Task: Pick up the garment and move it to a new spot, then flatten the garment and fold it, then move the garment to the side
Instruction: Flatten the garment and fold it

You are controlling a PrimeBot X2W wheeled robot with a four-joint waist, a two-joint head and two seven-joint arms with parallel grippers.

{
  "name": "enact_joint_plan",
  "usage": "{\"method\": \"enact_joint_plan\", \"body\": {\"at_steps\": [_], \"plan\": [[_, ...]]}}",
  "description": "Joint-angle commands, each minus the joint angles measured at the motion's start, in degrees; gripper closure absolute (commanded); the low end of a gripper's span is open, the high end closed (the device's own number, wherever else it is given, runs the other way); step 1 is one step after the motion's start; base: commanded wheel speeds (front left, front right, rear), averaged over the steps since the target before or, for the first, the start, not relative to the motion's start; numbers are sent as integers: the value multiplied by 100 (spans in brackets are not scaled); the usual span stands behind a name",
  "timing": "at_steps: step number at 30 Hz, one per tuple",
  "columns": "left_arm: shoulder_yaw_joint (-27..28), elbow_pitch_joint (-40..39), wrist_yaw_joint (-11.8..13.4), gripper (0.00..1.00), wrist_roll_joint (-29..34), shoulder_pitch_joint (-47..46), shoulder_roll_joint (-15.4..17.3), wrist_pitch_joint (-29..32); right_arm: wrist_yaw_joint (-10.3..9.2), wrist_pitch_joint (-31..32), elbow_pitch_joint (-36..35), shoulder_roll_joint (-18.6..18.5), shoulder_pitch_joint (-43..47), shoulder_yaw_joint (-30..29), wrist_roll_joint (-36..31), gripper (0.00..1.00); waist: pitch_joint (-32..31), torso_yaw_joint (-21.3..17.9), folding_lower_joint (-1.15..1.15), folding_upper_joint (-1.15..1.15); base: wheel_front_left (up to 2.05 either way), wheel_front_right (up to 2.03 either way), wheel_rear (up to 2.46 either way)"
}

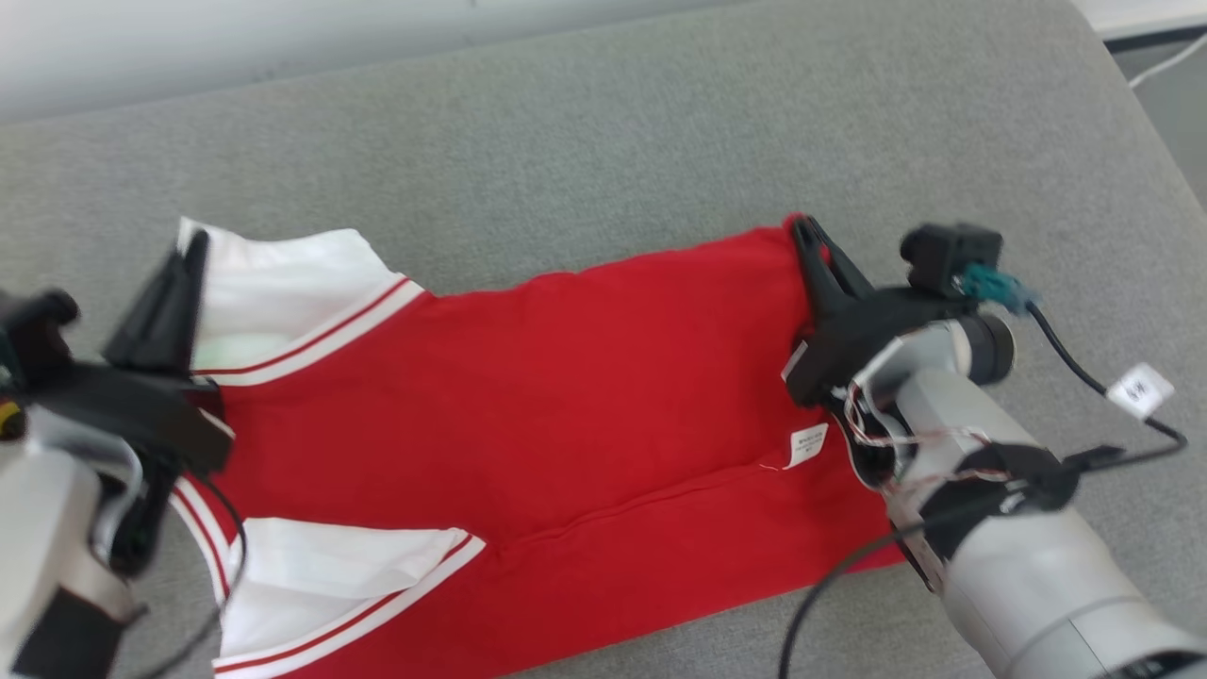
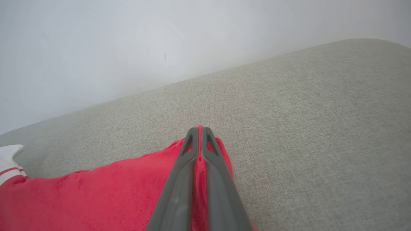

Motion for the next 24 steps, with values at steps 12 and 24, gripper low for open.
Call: {"method": "enact_joint_plan", "body": {"at_steps": [12,24], "plan": [[232,-1873,481,100,-499,1868,25,-184,-2,-15,-1336,-707,1409,42,359,100,-478,330,1,1,0,0,0],[451,-2964,758,100,-599,3100,-110,-321,-1,-16,-1857,-1078,2080,-33,773,100,-540,528,1,1,0,0,0]]}}
